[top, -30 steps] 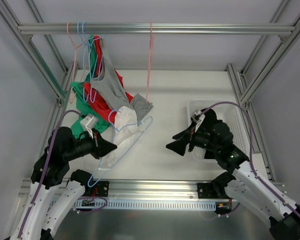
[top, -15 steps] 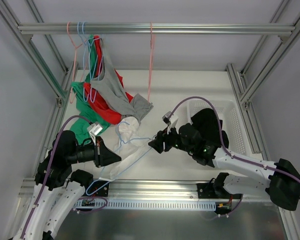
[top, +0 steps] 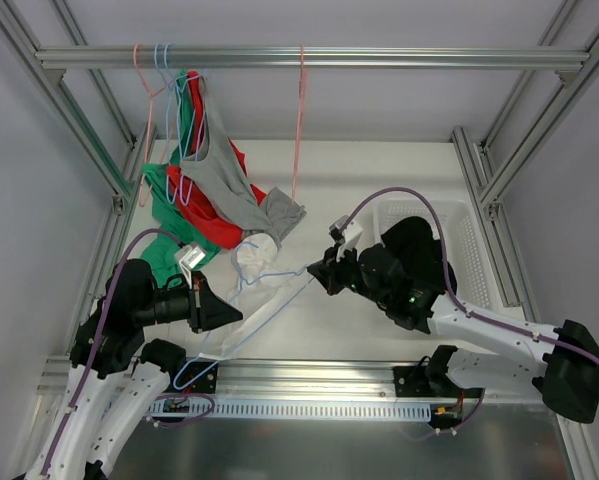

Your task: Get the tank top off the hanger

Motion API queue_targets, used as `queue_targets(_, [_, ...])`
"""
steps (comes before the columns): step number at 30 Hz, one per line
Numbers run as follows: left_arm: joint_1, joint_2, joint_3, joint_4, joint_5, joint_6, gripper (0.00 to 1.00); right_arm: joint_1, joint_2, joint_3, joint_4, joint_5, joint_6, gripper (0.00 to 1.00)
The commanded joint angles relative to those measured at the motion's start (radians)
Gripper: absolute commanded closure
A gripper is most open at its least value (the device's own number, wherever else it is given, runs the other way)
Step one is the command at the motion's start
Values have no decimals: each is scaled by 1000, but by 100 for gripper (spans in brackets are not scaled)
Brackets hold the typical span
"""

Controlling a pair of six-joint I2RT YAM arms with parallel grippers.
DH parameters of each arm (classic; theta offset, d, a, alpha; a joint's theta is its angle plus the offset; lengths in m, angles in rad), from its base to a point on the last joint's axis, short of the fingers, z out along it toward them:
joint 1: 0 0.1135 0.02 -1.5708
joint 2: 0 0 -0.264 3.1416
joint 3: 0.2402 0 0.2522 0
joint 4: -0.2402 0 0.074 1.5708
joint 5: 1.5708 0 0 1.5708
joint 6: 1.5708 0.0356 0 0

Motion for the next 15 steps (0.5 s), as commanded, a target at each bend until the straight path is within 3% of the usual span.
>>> queue_targets(1, [-9,1,43,28,22,-22,100,2,-78,31,-9,120,-32,100])
queue_targets(5, [-10,11,69,29,92,-12,100,-56,-114,120,-171,312,-32,100])
queue_targets(9, [-10,19,166,38,112,-18,100,-201,-80,229,-384,318,-28,100])
queue_targets(12, [-10,33,275,132,77,-67,100,-274,-135,281,-419,176,-18,100])
queue_targets(15, [-10,63,287,467,51,-205,100,-284,-235,400,-475,43,-15,100])
